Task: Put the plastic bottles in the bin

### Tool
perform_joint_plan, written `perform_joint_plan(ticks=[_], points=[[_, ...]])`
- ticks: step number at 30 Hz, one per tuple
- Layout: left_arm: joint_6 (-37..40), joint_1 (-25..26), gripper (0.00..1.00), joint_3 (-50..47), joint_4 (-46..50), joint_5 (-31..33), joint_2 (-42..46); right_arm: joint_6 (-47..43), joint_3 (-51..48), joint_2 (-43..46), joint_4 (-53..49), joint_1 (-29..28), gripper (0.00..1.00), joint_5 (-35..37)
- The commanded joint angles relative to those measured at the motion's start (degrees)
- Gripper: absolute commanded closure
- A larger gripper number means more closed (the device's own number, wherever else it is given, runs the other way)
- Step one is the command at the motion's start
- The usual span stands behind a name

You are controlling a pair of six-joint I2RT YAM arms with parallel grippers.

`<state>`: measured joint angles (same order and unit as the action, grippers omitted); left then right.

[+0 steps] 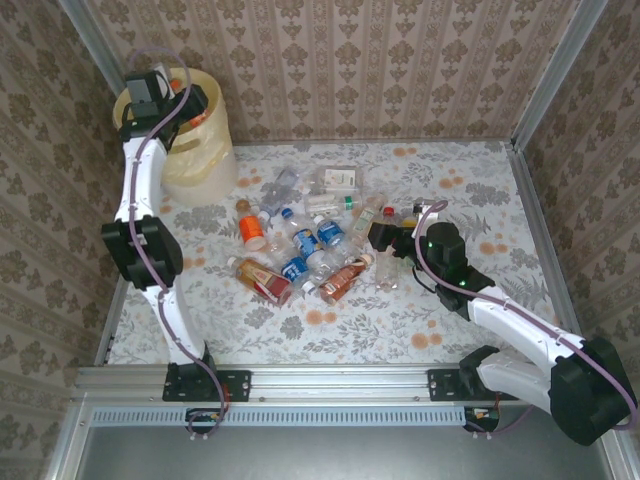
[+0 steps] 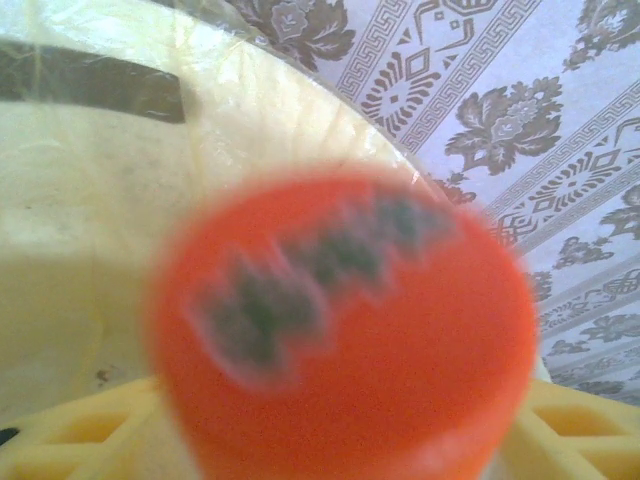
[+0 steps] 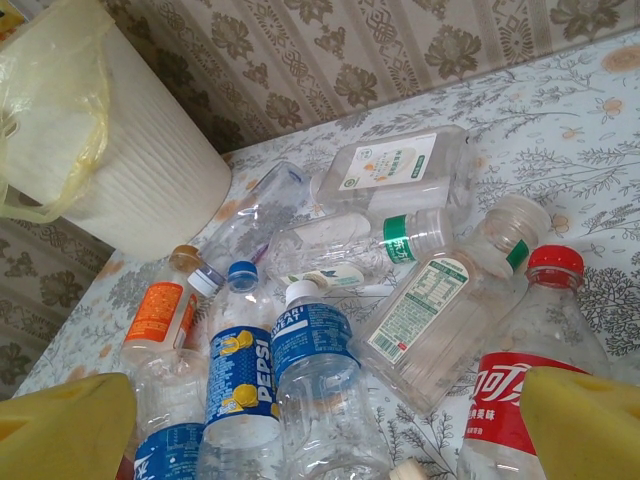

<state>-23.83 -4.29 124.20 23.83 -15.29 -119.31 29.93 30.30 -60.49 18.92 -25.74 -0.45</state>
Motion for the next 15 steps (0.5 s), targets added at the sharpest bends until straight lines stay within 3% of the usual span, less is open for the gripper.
perform_joint_plan(ticks=[1, 10, 15], points=[[-1.3, 0.42, 0.3, 2.94, 0.64, -2.17, -2.12, -0.86, 0.12, 1.2, -1.67, 0.25, 0.0, 0.47], [-2.5, 0.26, 0.27, 4.57, 0.01, -3.23, -3.1, 2.05, -0.16, 2.39, -9.52, 1.07, 0.0, 6.8], [-1.13, 0.31, 0.21, 3.5, 0.07, -3.58, 0.06, 4.08, 1.64, 0.73, -18.94, 1.61, 0.0, 11.6]])
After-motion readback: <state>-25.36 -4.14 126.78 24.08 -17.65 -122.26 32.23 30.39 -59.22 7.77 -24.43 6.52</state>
